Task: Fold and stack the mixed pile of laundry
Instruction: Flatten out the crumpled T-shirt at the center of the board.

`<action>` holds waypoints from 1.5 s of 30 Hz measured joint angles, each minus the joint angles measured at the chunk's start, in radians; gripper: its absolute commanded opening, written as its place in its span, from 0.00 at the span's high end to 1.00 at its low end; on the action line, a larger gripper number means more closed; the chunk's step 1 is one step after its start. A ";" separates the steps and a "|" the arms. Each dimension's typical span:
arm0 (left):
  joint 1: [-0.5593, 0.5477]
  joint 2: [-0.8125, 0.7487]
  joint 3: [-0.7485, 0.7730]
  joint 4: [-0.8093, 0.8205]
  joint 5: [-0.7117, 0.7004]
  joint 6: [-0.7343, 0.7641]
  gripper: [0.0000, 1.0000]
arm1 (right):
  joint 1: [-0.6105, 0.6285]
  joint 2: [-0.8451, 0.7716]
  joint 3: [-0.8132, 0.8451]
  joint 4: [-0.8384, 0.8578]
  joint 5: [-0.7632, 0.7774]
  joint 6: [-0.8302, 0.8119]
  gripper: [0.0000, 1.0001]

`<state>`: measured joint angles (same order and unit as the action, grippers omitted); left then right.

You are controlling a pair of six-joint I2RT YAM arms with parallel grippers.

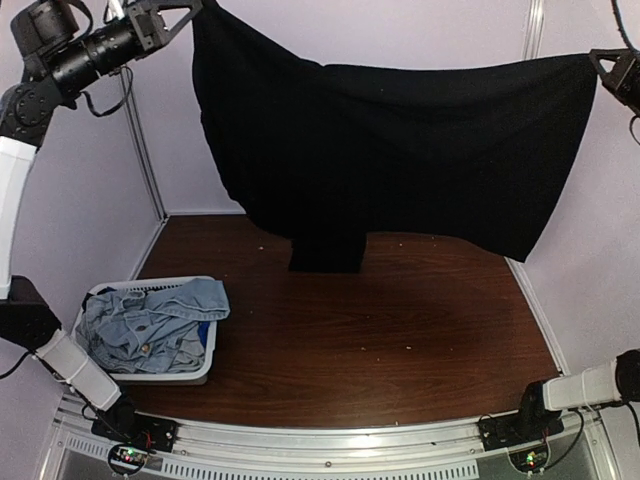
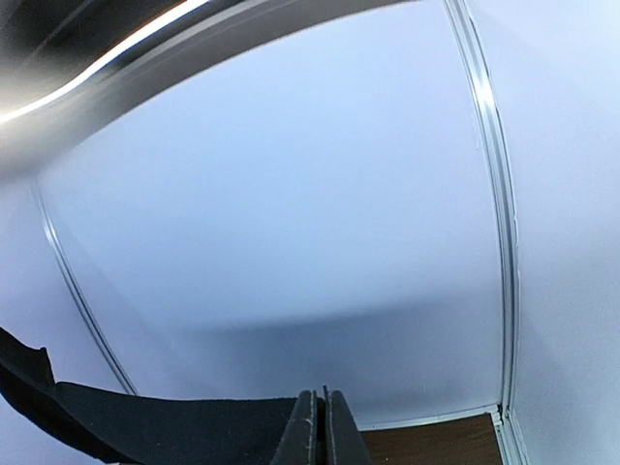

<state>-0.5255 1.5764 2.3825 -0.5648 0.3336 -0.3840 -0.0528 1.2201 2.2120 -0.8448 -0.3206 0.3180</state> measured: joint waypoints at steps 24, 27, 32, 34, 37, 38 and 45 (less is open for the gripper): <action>-0.011 -0.031 -0.171 0.212 -0.021 -0.035 1.00 | 0.000 -0.074 -0.124 0.051 0.225 -0.050 1.00; -0.003 0.055 -0.253 0.213 -0.056 -0.020 1.00 | 0.000 -0.039 -0.303 0.129 0.257 -0.062 1.00; 0.047 0.185 -0.408 0.248 -0.075 0.000 1.00 | 0.000 0.076 -0.581 0.233 0.274 -0.081 1.00; 0.071 0.248 -0.441 0.268 -0.075 0.001 1.00 | 0.000 0.131 -0.678 0.276 0.275 -0.085 1.00; 0.107 0.391 -0.426 0.309 -0.076 0.000 1.00 | 0.000 0.229 -0.750 0.332 0.278 -0.086 1.00; 0.115 0.452 -0.395 0.311 -0.080 0.000 1.00 | 0.000 0.273 -0.755 0.353 0.284 -0.087 1.00; 0.145 0.904 0.059 0.276 -0.188 -0.022 0.02 | -0.009 0.682 -0.463 0.363 0.338 -0.086 0.00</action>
<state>-0.3805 2.4809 2.4416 -0.2890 0.1452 -0.4057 -0.0620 1.9022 1.7493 -0.4816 0.0174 0.2317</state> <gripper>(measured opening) 0.561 0.493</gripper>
